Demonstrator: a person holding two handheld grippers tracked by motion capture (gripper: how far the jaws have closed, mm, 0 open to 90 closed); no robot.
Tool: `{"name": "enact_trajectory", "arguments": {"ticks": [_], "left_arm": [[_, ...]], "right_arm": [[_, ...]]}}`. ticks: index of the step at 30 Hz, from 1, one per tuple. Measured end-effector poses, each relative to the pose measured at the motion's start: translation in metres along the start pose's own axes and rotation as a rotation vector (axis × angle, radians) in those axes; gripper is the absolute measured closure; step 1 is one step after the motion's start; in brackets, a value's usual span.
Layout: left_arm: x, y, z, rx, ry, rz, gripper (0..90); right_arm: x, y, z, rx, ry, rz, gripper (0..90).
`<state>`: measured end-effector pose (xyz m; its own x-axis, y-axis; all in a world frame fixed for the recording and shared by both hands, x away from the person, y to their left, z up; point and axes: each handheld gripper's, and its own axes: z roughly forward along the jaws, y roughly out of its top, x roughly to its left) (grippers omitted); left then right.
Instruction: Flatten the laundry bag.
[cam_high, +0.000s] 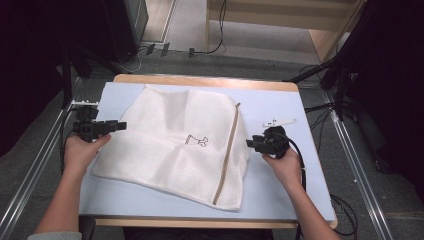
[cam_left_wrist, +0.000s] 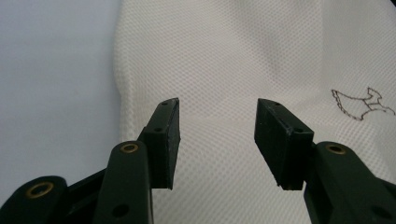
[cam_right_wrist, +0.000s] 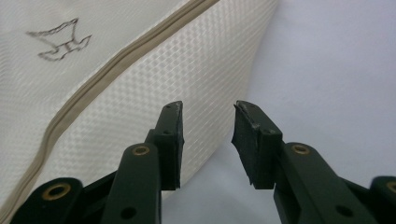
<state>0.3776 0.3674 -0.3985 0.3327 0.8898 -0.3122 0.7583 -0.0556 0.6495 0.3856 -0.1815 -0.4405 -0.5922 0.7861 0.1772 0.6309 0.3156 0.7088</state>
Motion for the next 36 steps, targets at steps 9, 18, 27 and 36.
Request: {"name": "enact_trajectory", "arguments": {"ticks": [9, 18, 27, 36], "left_arm": [[-0.008, -0.038, -0.024, 0.032, 0.040, 0.008, 50.7], [0.004, -0.069, -0.038, 0.040, 0.090, -0.026, 46.8], [0.023, -0.080, -0.027, 0.095, 0.101, -0.068, 47.1], [0.022, -0.080, -0.018, 0.111, 0.097, -0.079, 74.9]], "right_arm": [[-0.018, 0.021, 0.020, -0.010, -0.007, 0.035, 62.8], [-0.028, 0.032, 0.040, 0.010, -0.026, 0.053, 56.8], [-0.022, 0.030, 0.064, 0.045, -0.003, 0.027, 53.1], [-0.015, 0.029, 0.070, 0.068, -0.047, -0.029, 82.7]]}}
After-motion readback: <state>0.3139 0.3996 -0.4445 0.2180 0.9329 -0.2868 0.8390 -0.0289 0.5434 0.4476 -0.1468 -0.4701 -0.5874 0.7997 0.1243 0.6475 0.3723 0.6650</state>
